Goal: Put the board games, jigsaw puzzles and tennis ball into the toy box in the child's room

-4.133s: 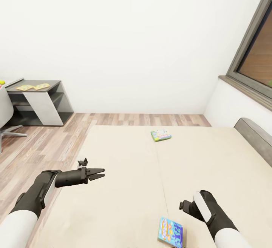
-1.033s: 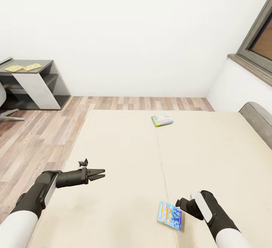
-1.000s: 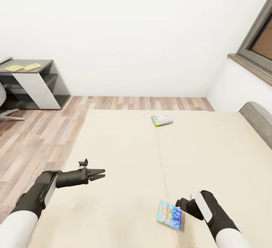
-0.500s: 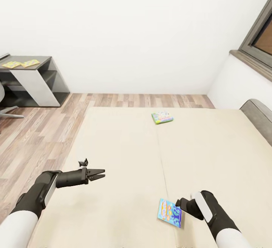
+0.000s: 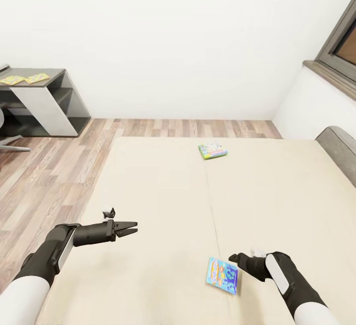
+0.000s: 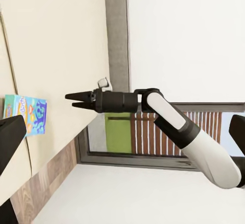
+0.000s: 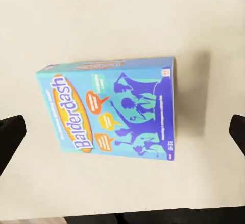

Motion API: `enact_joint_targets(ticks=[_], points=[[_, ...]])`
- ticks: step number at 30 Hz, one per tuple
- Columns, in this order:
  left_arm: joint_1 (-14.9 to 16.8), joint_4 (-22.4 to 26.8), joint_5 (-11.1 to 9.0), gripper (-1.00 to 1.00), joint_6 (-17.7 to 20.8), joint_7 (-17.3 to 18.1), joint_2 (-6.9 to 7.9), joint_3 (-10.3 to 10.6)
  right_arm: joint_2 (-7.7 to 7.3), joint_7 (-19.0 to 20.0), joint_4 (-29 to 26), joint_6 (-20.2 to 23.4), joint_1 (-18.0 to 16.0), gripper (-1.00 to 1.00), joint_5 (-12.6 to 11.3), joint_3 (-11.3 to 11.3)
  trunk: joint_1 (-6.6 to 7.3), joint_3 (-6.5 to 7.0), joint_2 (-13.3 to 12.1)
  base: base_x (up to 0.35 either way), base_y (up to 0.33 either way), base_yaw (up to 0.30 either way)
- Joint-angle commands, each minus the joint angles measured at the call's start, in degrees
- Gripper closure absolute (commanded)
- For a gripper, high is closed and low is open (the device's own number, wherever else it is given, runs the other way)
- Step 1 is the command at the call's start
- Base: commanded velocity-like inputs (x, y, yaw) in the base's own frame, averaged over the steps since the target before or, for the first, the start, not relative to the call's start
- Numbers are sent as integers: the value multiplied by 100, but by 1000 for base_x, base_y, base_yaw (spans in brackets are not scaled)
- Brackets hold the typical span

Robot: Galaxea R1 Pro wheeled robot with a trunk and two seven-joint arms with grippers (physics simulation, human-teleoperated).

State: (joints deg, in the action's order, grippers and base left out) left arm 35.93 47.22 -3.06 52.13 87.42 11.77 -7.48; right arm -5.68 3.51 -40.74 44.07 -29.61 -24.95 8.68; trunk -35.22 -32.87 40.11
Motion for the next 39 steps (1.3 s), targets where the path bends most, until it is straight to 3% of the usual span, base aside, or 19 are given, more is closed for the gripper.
enact_joint_targets(ticks=[1,33,39], points=[[2,0,-1,-100,60,21,1,1,-3,53,-5,28,-2,-100,34,18,-1,-15,5,0,0,0],[2,-11,4,-100,60,5,1,1,24,76,-4,-14,-1,-100,44,7,-1,-311,5,0,0,0],[2,-11,-1,-100,60,8,1,1,11,79,-18,-28,-64,-100,37,-236,-1,-367,5,0,0,0]])
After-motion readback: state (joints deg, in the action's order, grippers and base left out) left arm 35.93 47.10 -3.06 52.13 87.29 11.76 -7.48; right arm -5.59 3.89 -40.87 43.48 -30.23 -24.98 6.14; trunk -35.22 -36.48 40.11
